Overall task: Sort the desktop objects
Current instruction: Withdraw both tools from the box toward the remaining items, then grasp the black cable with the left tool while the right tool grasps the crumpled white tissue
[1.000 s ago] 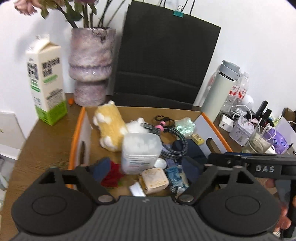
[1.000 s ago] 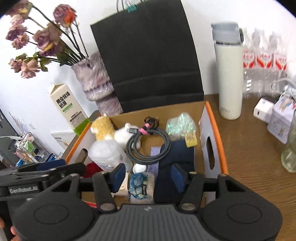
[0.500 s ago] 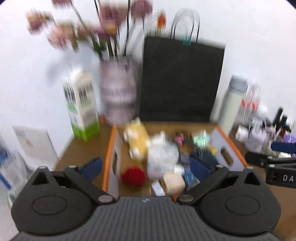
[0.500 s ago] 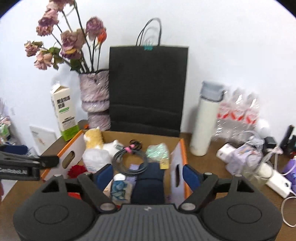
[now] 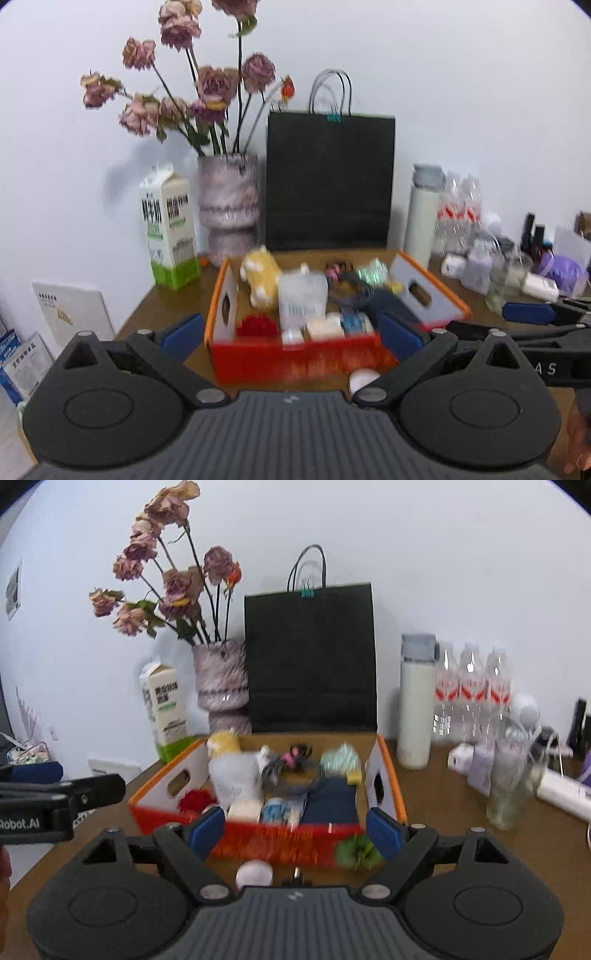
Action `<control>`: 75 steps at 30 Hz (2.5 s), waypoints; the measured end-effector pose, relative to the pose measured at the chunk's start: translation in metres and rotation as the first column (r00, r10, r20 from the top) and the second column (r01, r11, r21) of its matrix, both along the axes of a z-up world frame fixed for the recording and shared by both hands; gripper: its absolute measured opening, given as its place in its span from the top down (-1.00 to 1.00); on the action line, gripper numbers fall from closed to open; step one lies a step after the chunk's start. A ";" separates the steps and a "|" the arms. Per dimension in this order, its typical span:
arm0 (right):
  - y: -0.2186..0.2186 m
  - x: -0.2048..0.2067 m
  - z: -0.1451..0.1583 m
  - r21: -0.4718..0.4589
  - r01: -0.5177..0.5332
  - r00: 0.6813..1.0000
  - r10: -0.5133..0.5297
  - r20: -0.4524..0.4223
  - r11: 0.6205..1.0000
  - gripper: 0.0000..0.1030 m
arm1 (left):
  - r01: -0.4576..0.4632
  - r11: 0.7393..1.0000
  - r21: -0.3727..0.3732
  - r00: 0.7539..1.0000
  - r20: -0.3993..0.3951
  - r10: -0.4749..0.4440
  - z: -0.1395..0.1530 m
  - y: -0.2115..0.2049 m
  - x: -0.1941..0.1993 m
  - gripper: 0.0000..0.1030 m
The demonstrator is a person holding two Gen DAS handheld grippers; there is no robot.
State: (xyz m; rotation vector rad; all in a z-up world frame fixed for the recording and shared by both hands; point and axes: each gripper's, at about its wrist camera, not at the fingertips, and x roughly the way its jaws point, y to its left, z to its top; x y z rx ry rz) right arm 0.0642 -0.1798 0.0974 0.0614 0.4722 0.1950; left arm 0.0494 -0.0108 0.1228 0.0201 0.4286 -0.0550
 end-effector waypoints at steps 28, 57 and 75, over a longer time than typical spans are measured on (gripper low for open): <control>-0.030 -0.196 -0.087 -0.027 0.110 0.988 -0.112 -0.106 0.994 -0.70 | -0.067 0.994 -0.088 0.977 -0.208 0.047 -0.104 0.013 -0.169 -1.00; -0.063 -0.045 -0.087 -0.037 0.120 0.981 -0.124 -0.151 0.992 -0.27 | 0.247 0.967 -0.070 0.914 -0.316 -0.256 -0.108 -0.077 0.014 -0.43; -0.060 -0.033 -0.091 -0.034 0.114 0.981 -0.118 -0.156 0.993 0.60 | 0.160 0.981 -0.107 0.947 -0.263 -0.183 -0.105 -0.046 -0.028 0.91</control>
